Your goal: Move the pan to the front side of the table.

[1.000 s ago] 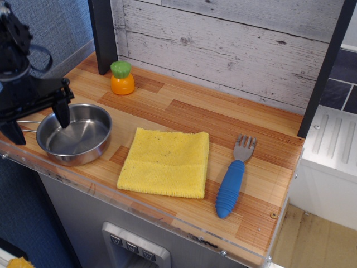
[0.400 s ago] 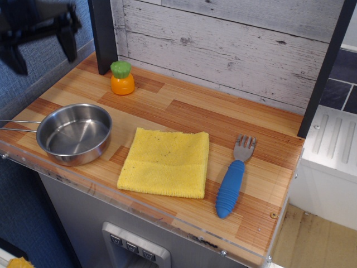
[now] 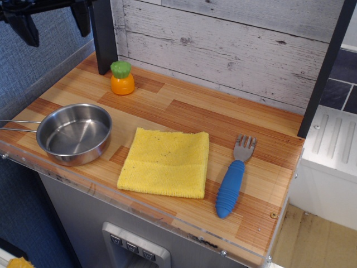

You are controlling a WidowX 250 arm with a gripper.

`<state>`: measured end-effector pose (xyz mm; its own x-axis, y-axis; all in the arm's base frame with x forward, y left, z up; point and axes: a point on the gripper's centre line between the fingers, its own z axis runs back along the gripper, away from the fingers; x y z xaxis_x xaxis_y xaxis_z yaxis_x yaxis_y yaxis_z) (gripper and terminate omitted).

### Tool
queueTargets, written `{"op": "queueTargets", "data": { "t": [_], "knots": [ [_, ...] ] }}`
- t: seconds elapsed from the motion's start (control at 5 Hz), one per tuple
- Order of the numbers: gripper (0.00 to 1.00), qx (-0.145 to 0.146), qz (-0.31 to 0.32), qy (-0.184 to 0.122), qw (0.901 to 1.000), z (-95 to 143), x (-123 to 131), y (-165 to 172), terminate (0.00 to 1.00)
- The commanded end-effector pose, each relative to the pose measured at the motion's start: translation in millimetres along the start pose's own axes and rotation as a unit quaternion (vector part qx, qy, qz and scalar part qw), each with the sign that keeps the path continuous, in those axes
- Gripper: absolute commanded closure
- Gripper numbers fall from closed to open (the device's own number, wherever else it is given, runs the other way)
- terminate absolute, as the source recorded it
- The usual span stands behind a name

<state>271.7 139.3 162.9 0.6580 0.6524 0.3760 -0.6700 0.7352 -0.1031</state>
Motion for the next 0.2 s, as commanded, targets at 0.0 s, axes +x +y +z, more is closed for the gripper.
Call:
{"op": "queueTargets", "data": {
  "t": [0.0],
  "knots": [
    [0.0,-0.003,0.0,-0.018,0.9998,13.2,3.2,-1.1,1.0]
  ]
}}
